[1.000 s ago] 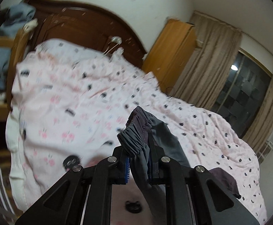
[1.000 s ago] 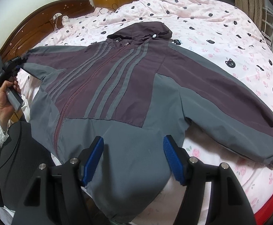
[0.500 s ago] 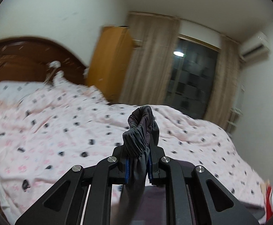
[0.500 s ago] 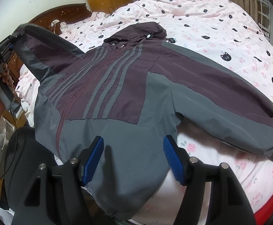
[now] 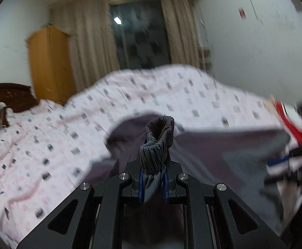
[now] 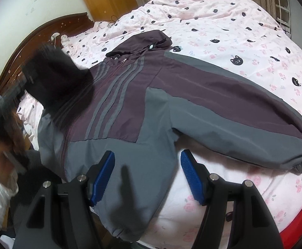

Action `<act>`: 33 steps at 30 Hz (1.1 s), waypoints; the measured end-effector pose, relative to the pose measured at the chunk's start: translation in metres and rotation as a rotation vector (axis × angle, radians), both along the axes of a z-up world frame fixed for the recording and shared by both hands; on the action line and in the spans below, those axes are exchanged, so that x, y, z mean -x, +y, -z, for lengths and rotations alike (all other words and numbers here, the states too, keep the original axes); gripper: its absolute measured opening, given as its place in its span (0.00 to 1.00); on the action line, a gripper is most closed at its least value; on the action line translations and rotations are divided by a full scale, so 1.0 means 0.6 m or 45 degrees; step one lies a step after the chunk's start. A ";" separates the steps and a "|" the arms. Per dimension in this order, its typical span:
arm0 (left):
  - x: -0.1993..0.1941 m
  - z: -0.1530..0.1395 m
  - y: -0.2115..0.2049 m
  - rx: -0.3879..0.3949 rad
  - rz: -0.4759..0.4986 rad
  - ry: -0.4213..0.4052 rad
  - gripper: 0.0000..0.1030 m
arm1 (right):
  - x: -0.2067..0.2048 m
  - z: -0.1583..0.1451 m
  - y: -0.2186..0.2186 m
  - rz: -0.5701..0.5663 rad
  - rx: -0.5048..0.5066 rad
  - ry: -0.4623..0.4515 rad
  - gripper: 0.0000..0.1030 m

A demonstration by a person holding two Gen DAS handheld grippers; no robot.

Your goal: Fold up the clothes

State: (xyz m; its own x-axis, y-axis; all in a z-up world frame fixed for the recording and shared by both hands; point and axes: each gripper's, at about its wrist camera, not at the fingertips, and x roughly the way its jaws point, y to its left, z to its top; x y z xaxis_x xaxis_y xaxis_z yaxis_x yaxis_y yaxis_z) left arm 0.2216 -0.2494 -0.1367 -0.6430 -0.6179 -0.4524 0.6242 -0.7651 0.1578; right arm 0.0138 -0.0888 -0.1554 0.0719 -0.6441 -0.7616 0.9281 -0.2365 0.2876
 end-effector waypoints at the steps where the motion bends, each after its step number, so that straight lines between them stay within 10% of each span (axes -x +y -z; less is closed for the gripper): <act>1: 0.006 0.013 0.005 -0.026 0.014 -0.033 0.12 | 0.002 0.000 0.001 0.005 0.000 -0.003 0.66; 10: 0.040 0.110 0.043 -0.145 0.036 -0.245 0.18 | 0.006 0.005 0.003 0.018 -0.011 -0.014 0.66; 16: 0.048 0.121 0.088 -0.059 0.065 -0.283 0.60 | 0.000 0.009 -0.001 0.014 -0.028 -0.006 0.66; 23: 0.065 0.121 0.167 0.065 0.226 -0.358 0.67 | -0.004 0.008 -0.005 0.016 -0.031 -0.005 0.66; 33: -0.020 -0.002 0.089 0.051 0.062 0.022 0.69 | -0.037 -0.036 -0.015 -0.136 0.113 -0.085 0.66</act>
State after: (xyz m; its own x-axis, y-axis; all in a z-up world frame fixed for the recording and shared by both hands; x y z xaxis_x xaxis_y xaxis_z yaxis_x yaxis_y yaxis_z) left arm 0.2338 -0.1961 -0.1354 -0.6804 -0.6029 -0.4167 0.5890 -0.7881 0.1785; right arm 0.0361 -0.0980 -0.1336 0.1920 -0.6945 -0.6934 0.9246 -0.1088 0.3650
